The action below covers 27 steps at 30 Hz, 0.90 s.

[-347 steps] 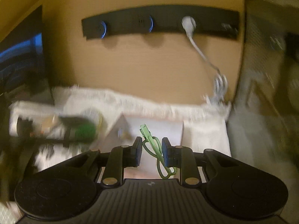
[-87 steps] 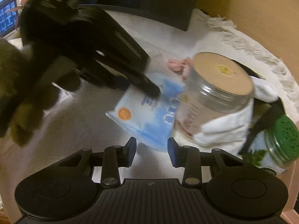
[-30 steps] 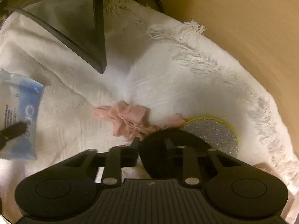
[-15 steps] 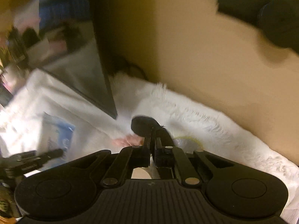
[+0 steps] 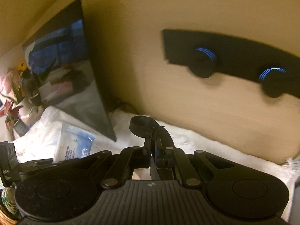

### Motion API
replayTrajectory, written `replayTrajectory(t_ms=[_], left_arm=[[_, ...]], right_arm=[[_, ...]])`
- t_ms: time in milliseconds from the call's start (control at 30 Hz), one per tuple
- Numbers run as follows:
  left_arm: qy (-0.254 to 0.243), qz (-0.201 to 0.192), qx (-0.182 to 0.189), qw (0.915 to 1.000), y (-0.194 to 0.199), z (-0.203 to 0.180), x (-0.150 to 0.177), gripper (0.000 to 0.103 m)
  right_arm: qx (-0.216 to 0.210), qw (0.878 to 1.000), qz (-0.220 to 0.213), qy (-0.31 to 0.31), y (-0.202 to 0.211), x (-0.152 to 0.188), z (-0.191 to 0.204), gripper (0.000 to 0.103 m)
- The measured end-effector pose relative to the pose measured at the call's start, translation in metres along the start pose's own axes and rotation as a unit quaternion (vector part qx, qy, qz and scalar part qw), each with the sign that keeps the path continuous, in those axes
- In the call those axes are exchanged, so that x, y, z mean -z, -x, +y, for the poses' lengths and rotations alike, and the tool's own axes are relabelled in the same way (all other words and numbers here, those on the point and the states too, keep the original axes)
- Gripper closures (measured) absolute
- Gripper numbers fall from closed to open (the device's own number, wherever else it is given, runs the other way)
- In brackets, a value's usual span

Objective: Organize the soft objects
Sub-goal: 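Grasp the black hair tie with the right gripper while the left carries the wipes toward the box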

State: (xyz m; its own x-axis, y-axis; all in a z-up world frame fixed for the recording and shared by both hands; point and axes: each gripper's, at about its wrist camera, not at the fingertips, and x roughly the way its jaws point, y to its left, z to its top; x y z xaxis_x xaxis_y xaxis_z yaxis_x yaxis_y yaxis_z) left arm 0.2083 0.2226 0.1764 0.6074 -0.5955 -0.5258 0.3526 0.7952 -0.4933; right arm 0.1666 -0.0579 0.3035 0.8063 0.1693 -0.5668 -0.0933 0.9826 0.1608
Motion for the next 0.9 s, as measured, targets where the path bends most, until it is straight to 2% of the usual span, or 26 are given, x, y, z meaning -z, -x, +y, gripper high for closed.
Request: replayTrajectory(t_ms=[200,500,700,900], left_arm=[[-0.025,0.021,0.043,0.9985,-0.027,-0.057,0.0,0.085],[-0.058,0.071,0.112,0.9895,-0.07,-0.141,0.017,0.085],[-0.063,0.117,0.138,0.9815,-0.114,-0.177,0.035,0.085],[-0.066,0.157,0.153,0.9735,-0.154,-0.199,0.056,0.085]], right_arm=[[0.029,0.999,-0.031,-0.014,0.047,0.012,-0.048,0.099],[0.068,0.995,-0.051,-0.046,0.087,0.029,-0.112,0.099],[0.084,0.994,-0.057,-0.049,0.09,0.035,-0.126,0.099],[0.091,0.993,-0.037,-0.057,0.071,0.043,-0.141,0.099]])
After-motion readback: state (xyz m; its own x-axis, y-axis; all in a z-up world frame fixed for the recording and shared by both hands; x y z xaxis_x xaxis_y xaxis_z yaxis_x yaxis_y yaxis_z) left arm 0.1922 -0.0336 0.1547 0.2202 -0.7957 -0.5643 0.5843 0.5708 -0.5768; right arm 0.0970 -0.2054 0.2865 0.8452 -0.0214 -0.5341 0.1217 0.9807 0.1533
